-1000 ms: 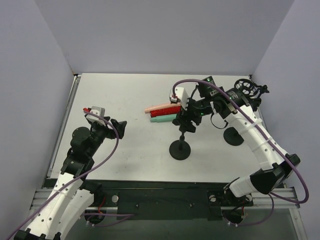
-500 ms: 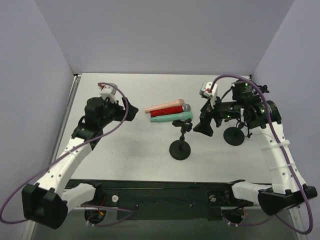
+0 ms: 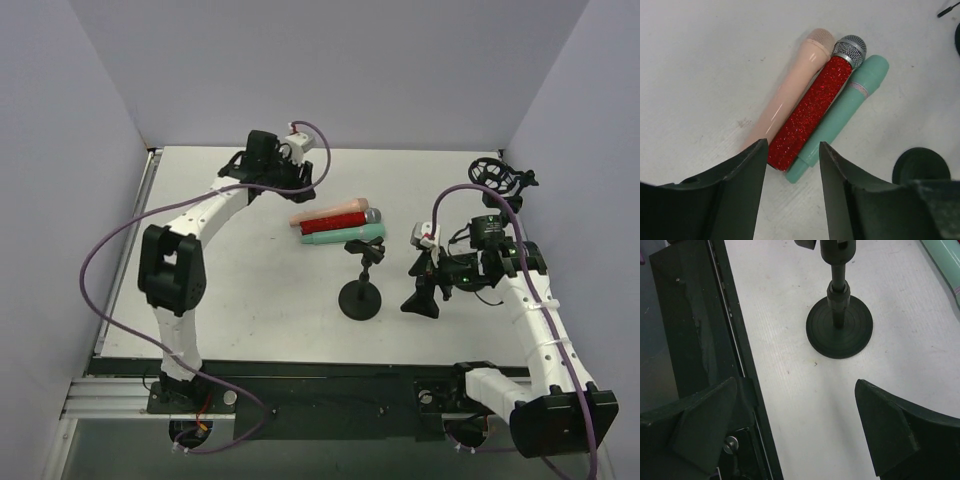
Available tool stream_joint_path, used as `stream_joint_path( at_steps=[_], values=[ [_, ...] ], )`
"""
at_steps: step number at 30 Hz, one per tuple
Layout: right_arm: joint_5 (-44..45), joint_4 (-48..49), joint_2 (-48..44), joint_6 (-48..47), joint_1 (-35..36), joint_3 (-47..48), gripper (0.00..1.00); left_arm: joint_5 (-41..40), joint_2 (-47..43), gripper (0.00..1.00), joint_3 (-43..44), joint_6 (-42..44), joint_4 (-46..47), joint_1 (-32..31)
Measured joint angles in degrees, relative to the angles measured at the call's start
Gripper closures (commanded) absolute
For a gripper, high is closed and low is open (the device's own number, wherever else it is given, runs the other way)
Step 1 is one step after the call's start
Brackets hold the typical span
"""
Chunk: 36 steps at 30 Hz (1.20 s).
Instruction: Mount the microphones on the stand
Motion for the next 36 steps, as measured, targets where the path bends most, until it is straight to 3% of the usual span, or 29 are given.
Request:
stream_joint_path(
  at_steps=[4,11,19,36],
  values=[
    [-0.37,-2.45,1.07,-4.26,-0.39,0.85,0.02,-1.92,11.43,0.5,13.73,9.29,-9.25,-3.5],
    [-0.37,-11.91,7.54,-13.99,-0.39,6.21,0.03,-8.04,22.05,0.56,24.63,18.08,-19.04,-8.7],
    [-0.44,-19.32,8.28,-21.49,-0.39,7.23,0.03,-14.19,27.39,0.57,29.35,20.87,-22.36,-9.64],
    [-0.5,-23.12,9.05,-25.57,-0.39,7.8,0.03,-16.55,32.26,0.49,36.11,19.41,-23.12,-9.7]
  ],
)
